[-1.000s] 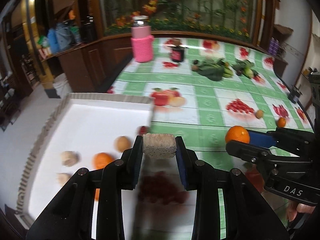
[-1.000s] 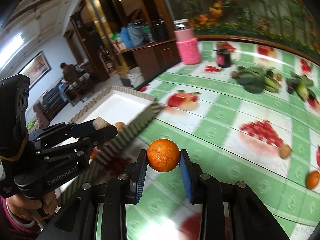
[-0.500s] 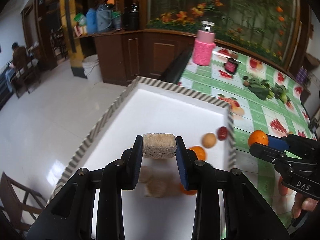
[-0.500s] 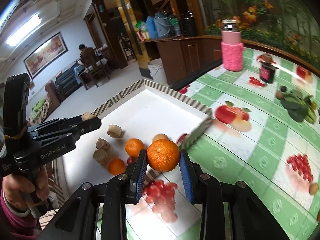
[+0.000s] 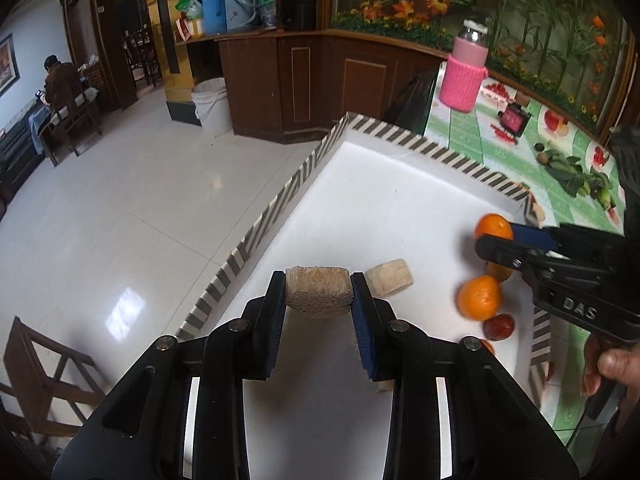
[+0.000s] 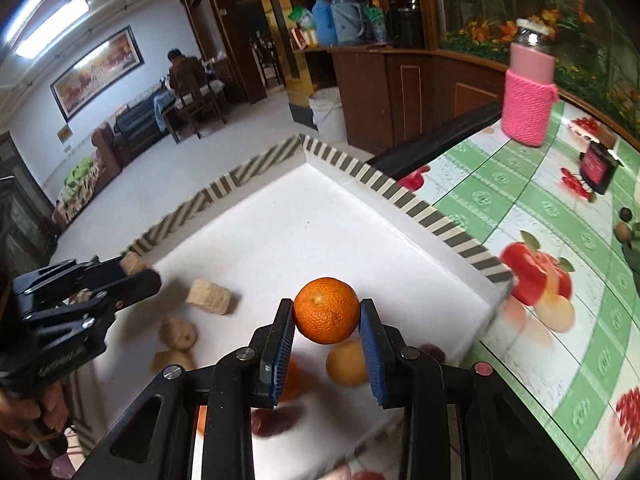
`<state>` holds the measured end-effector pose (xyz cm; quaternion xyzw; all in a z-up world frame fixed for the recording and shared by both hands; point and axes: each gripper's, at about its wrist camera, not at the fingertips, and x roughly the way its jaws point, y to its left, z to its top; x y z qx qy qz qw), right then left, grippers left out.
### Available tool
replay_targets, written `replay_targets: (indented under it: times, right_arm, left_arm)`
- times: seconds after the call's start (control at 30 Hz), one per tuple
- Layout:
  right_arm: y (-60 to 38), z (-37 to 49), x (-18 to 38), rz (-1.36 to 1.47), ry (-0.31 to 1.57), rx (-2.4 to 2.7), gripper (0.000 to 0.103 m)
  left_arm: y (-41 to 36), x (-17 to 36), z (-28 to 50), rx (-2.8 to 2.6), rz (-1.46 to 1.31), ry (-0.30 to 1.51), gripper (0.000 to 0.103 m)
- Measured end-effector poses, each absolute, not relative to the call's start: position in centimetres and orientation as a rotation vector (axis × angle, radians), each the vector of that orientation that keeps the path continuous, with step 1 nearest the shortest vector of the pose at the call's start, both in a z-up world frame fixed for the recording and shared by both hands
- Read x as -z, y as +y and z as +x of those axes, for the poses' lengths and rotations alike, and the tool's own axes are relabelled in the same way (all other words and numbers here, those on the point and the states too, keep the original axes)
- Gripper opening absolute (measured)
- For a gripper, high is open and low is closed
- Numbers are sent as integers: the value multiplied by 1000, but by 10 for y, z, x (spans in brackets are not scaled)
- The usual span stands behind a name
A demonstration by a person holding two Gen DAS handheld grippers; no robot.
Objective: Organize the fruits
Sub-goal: 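Carry the loofah piece and orange into the white tray and release both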
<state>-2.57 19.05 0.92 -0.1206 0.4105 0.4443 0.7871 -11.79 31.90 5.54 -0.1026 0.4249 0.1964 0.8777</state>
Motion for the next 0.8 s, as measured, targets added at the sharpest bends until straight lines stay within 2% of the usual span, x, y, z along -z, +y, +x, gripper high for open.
replay_targets:
  times: [0.13, 0.2, 0.23, 0.27, 0.3, 0.6, 0.8]
  right_arm:
    - [197, -25, 1, -291, 904, -949, 31]
    - [198, -25, 3, -320, 902, -932, 31]
    - [198, -25, 3, -321, 906, -933, 32]
    - [197, -25, 4, -319, 911, -936, 32]
    - [194, -25, 3, -314, 910, -935, 32]
    - [165, -39, -18, -221, 856, -944, 32]
    - [172, -37, -14, -208, 870, -953, 32]
  left_arm:
    - [320, -47, -113, -400, -216, 921, 31]
    - [319, -49, -113, -412, -205, 913, 36]
    - [318, -49, -112, -418, -199, 911, 47]
    - [317, -50, -112, -421, -198, 910, 63]
    - [316, -51, -112, -420, -199, 905, 68]
    - [296, -62, -114, -458, -148, 831, 69]
    - [287, -68, -114, -449, -166, 809, 69]
